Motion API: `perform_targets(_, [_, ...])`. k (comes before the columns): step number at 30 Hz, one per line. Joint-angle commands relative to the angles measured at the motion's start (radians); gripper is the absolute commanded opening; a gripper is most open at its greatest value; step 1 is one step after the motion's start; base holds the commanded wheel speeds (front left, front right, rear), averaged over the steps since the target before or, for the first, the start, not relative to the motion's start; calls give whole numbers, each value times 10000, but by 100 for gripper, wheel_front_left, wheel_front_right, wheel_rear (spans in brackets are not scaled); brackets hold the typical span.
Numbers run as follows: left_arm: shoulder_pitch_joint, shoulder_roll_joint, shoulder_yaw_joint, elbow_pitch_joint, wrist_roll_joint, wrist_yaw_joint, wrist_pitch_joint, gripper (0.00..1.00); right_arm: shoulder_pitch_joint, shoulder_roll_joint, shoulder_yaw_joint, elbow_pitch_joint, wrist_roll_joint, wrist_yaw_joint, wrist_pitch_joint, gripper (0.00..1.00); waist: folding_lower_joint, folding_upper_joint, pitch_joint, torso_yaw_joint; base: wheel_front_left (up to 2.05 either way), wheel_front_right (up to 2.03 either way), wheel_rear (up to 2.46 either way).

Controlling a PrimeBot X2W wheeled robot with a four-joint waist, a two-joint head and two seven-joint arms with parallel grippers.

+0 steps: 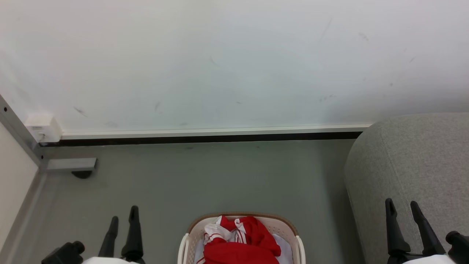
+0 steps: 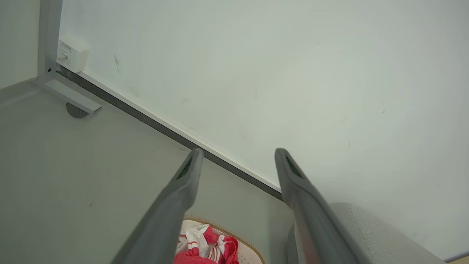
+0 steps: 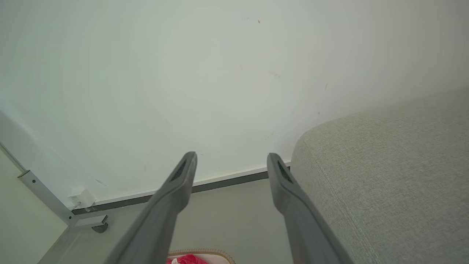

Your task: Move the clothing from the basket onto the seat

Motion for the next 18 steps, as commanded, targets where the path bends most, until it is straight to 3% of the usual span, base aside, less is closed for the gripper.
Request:
perform_targets(1, [32, 87, -5, -130, 246, 16, -97, 100, 2, -38, 18, -122, -285, -12, -89, 100, 0, -1, -2, -6, 0, 0, 0])
perform_targets(18, [220, 98, -94, -309, 1932, 206, -497, 100, 54, 37, -6, -149, -1640, -15, -503, 100, 0, -1, 11, -32, 0, 0, 0])
